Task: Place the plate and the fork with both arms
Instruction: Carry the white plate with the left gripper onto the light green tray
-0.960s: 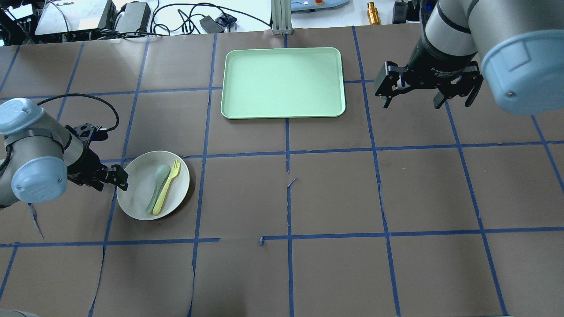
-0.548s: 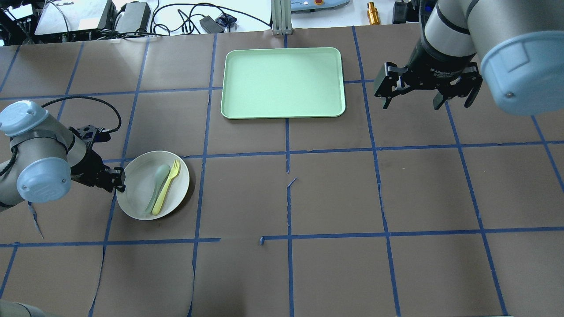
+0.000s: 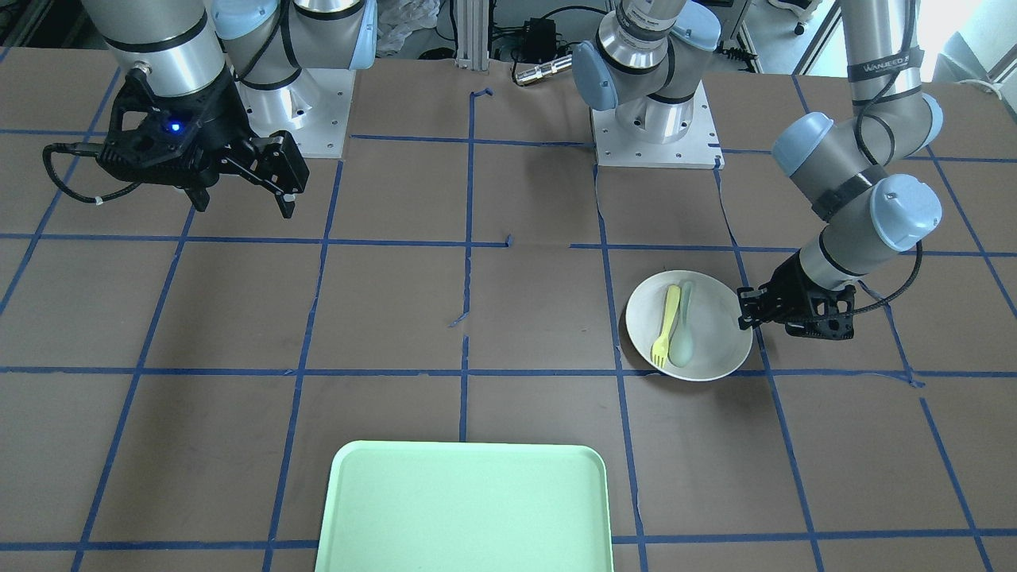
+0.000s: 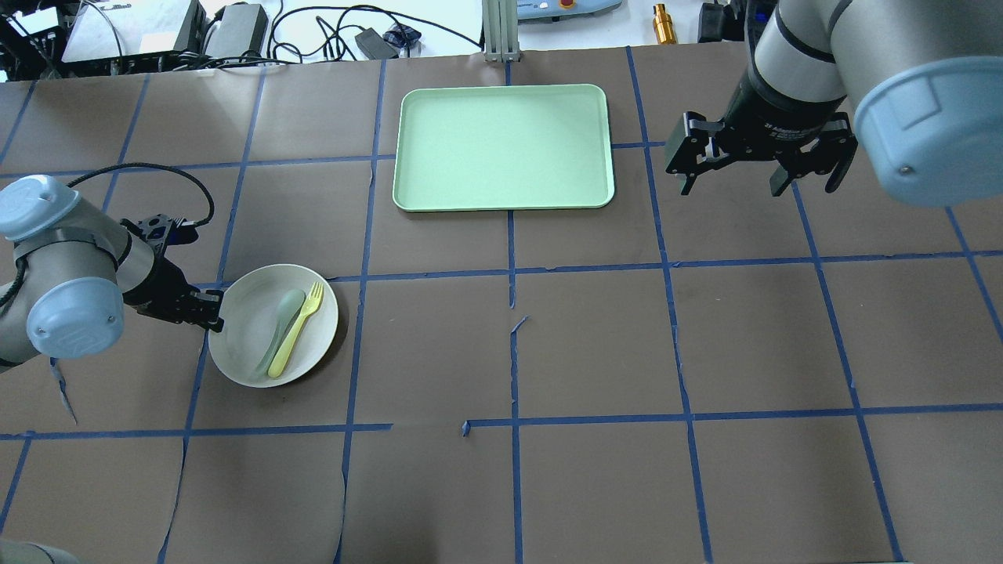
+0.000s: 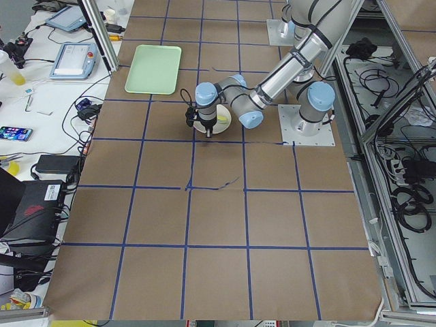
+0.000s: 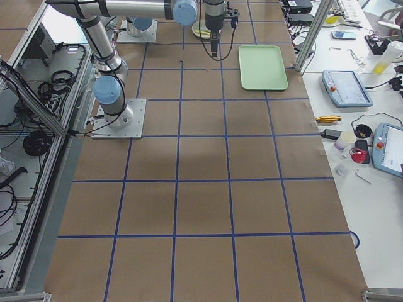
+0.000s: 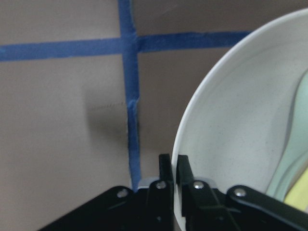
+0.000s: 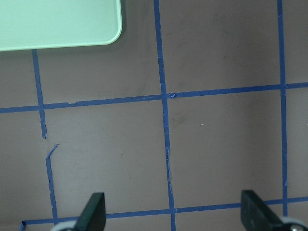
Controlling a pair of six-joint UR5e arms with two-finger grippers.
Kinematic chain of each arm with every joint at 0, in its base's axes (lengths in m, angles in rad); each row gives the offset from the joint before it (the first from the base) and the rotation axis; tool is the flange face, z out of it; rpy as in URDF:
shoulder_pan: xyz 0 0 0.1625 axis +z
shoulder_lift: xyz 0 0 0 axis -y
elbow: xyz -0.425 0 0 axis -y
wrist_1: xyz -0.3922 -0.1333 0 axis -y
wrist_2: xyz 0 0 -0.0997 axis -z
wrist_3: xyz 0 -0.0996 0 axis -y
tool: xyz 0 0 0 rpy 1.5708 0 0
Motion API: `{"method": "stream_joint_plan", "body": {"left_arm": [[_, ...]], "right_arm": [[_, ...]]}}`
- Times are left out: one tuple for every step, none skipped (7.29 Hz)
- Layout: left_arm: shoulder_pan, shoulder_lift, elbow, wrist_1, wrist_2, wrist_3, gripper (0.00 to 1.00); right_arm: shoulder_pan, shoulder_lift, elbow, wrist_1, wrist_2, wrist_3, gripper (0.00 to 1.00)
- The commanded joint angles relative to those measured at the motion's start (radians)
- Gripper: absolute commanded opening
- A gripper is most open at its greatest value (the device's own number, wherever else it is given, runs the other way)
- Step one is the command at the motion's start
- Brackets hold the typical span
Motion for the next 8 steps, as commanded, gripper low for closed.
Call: {"method": "stream_joint_plan", "body": {"left_arm": [[-0.040, -0.005, 0.056, -0.042, -0.167, -0.142, 0.00], [-0.092, -0.032, 0.108, -0.052, -0.190, -0.199, 0.00], [-0.160, -0.054, 0.180, -0.115, -0.209, -0.274, 0.00], [-0.239, -0.089, 0.264, -0.134, -0.264, -0.387, 0.00], [-0.312, -0.148, 0.366, -0.135, -0.269, -0.484, 0.00], [-0.368, -0.222, 0.472, -0.134, -0.267, -0.535, 0.00], [-0.403, -0.309, 0.596, -0.135, -0.267, -0.587, 0.00], [-0.435, -0.387, 0.704, -0.135, -0.266, -0.631, 0.00]], "right_arm": [[0.000, 0.000, 0.002, -0.001, -0.001, 0.000, 1.00], [0.000, 0.000, 0.002, -0.001, 0.001, 0.000, 1.00], [0.000, 0.000, 0.002, -0.001, 0.001, 0.000, 1.00], [0.000, 0.000, 0.002, -0.001, 0.001, 0.000, 1.00], [0.000, 0.000, 0.000, -0.001, 0.001, 0.000, 1.00], [0.000, 0.000, 0.002, -0.001, -0.001, 0.000, 1.00], [-0.002, -0.001, 0.002, -0.001, -0.001, 0.000, 1.00], [-0.002, -0.004, 0.002, -0.001, 0.001, 0.002, 1.00]]}}
